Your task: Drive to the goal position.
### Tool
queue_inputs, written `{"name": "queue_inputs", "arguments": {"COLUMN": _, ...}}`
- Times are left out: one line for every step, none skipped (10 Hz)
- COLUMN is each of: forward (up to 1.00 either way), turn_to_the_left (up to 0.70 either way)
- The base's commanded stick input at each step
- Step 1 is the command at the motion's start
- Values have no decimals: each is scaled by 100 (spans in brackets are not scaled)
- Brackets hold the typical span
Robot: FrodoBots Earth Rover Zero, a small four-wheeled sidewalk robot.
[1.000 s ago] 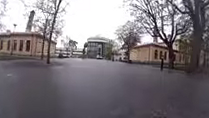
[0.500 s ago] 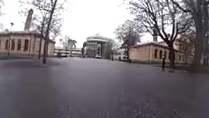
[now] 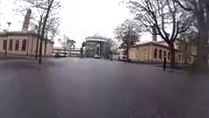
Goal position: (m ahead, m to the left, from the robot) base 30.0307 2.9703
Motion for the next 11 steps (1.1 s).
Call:
{"name": "queue_inputs", "arguments": {"forward": 85, "turn_to_the_left": 0}}
{"name": "queue_inputs", "arguments": {"forward": 85, "turn_to_the_left": 0}}
{"name": "queue_inputs", "arguments": {"forward": 85, "turn_to_the_left": 0}}
{"name": "queue_inputs", "arguments": {"forward": 85, "turn_to_the_left": 0}}
{"name": "queue_inputs", "arguments": {"forward": 85, "turn_to_the_left": 0}}
{"name": "queue_inputs", "arguments": {"forward": 85, "turn_to_the_left": 0}}
{"name": "queue_inputs", "arguments": {"forward": 85, "turn_to_the_left": 0}}
{"name": "queue_inputs", "arguments": {"forward": 85, "turn_to_the_left": 0}}
{"name": "queue_inputs", "arguments": {"forward": 85, "turn_to_the_left": 0}}
{"name": "queue_inputs", "arguments": {"forward": 85, "turn_to_the_left": 0}}
{"name": "queue_inputs", "arguments": {"forward": 85, "turn_to_the_left": 0}}
